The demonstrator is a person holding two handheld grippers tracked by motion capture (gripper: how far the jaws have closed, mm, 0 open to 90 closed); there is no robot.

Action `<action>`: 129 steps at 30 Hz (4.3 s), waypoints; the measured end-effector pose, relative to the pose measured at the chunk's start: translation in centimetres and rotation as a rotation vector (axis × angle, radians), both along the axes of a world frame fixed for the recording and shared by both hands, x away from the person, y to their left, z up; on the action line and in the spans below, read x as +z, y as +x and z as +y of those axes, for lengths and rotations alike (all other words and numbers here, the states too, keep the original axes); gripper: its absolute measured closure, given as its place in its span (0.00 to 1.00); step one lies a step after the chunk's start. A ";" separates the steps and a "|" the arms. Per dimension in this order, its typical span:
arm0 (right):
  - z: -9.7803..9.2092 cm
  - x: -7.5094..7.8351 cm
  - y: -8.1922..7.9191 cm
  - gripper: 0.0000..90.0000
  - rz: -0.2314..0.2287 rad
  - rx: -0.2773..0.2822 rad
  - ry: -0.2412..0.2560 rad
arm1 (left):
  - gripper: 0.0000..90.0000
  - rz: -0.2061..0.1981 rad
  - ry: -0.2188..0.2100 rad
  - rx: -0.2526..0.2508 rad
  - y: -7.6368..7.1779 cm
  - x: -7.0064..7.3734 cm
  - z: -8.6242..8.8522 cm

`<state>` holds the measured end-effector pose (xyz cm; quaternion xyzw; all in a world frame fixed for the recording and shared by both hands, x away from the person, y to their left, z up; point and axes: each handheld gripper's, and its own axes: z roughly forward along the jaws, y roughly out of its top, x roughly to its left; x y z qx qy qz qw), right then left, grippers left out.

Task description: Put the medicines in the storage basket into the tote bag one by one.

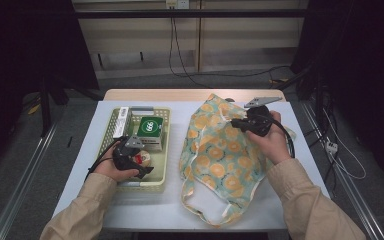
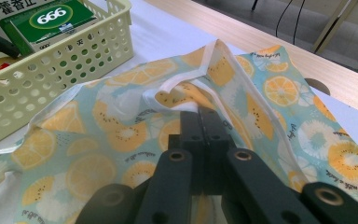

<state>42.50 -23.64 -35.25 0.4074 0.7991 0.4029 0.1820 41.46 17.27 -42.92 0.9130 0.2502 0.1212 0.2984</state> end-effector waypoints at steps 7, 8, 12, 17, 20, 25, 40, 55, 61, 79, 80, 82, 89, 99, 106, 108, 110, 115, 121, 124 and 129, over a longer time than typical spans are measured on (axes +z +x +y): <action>0.2 -0.1 0.0 1.00 0.002 0.007 -0.001 | 0.06 -0.001 0.057 0.101 0.5 -0.4 0.2; 0.2 -0.2 0.0 1.00 0.003 0.006 0.002 | 0.06 0.012 0.067 0.123 0.6 -0.6 0.3; 0.1 -0.1 0.0 1.00 0.000 0.005 0.004 | 0.11 0.074 0.065 0.145 0.9 -0.8 0.5; 0.0 -0.1 -0.1 1.00 -0.001 0.006 0.003 | 0.20 0.094 0.045 0.115 0.8 -0.8 0.3; 0.0 -0.1 -0.1 1.00 0.002 0.006 0.005 | 0.22 0.083 0.049 0.115 0.7 -0.8 0.2; 0.0 -0.1 -0.1 1.00 0.005 0.010 0.008 | 0.23 0.077 0.010 0.094 0.6 -0.3 0.3; 0.1 -0.1 -0.1 1.00 0.009 0.011 0.016 | 0.23 0.125 -0.177 0.135 0.9 4.0 0.4; 0.1 0.0 -0.2 1.00 0.010 0.008 0.021 | 0.23 0.113 -0.277 -0.015 -2.4 9.3 -5.5; 0.0 0.1 -0.3 1.00 0.009 0.008 0.020 | 0.23 0.126 -0.295 -0.072 -3.1 9.2 -8.9; -0.1 0.4 -0.2 1.00 0.001 0.003 0.042 | 0.23 0.127 -0.291 -0.115 -3.9 5.8 -17.0; -0.1 0.4 -0.2 1.00 0.002 0.003 0.042 | 0.23 0.124 -0.283 -0.113 -3.8 5.5 -17.4; 0.0 0.3 -0.1 1.00 0.002 0.008 0.040 | 0.23 0.126 -0.284 -0.103 -3.5 4.8 -18.1; 0.1 0.1 0.0 1.00 0.007 0.010 0.042 | 0.23 0.118 -0.228 -0.053 -2.0 2.3 -19.8; -0.2 -0.3 0.4 1.00 0.019 -0.006 0.039 | 0.23 0.089 -0.239 0.035 0.0 0.0 -21.0; -0.1 -0.5 0.7 1.00 0.023 -0.011 0.044 | 0.23 0.055 -0.238 0.029 0.6 -0.7 -22.4; -0.2 -0.6 0.8 1.00 0.023 -0.018 0.047 | 0.22 0.053 -0.241 0.024 0.6 -1.0 -22.7; -0.2 -0.6 0.8 1.00 0.023 -0.016 0.049 | 0.19 0.033 -0.237 0.011 0.6 -1.2 -22.8; -0.1 -0.7 0.8 1.00 0.027 -0.012 0.049 | 0.13 0.035 -0.220 -0.027 0.4 -0.8 -22.4; -0.1 -0.6 0.7 1.00 0.023 -0.008 0.043 | 0.22 0.052 -0.156 -0.076 -0.8 0.3 -21.4; -0.1 -0.5 0.6 1.00 0.022 -0.010 0.044 | 0.39 0.057 -0.150 -0.081 -1.7 0.7 -20.5; -0.1 -0.5 0.5 1.00 0.020 -0.012 0.038 | 0.79 0.127 -0.121 -0.088 -2.4 0.4 -19.9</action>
